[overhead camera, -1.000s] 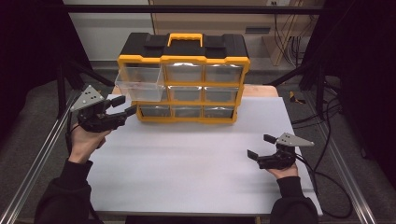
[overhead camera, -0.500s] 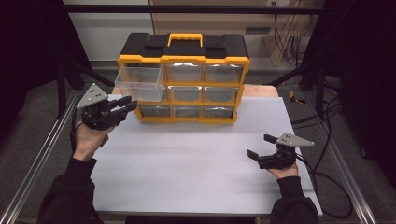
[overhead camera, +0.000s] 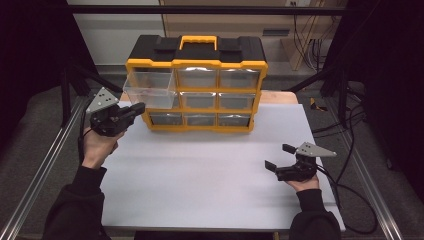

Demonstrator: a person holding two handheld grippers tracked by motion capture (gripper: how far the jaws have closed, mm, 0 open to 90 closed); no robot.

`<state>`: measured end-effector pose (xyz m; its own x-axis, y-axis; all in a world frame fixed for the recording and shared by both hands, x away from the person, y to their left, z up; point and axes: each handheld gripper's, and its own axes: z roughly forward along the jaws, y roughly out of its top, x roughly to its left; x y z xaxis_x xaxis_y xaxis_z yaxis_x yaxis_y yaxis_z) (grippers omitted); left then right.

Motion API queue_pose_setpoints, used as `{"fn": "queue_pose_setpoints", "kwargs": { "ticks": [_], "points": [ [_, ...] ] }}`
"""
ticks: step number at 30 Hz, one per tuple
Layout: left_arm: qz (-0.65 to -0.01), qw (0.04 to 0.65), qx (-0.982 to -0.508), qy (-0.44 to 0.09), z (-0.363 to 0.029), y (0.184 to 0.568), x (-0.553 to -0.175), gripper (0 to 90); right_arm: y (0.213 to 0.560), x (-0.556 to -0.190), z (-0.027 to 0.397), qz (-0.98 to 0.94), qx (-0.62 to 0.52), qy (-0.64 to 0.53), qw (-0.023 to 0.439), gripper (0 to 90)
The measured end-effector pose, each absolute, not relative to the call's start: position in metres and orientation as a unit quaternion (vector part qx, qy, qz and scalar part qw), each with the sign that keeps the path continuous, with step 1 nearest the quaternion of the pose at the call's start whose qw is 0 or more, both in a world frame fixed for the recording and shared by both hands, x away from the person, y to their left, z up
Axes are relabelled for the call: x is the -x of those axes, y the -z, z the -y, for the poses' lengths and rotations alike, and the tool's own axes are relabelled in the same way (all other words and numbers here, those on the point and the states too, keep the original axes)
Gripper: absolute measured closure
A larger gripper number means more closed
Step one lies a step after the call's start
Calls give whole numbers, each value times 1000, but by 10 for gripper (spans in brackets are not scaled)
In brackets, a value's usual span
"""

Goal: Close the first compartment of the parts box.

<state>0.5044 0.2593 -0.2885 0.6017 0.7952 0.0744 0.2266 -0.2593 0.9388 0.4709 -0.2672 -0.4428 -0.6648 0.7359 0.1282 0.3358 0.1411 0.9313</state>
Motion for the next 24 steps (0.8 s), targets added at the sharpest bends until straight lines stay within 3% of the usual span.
{"fn": "queue_pose_setpoints", "kwargs": {
  "ticks": [24],
  "points": [
    [-331,498,-744,-299,-251,287,-519,898,442,-470,268,-732,-365,-546,183,3]
  ]
}}
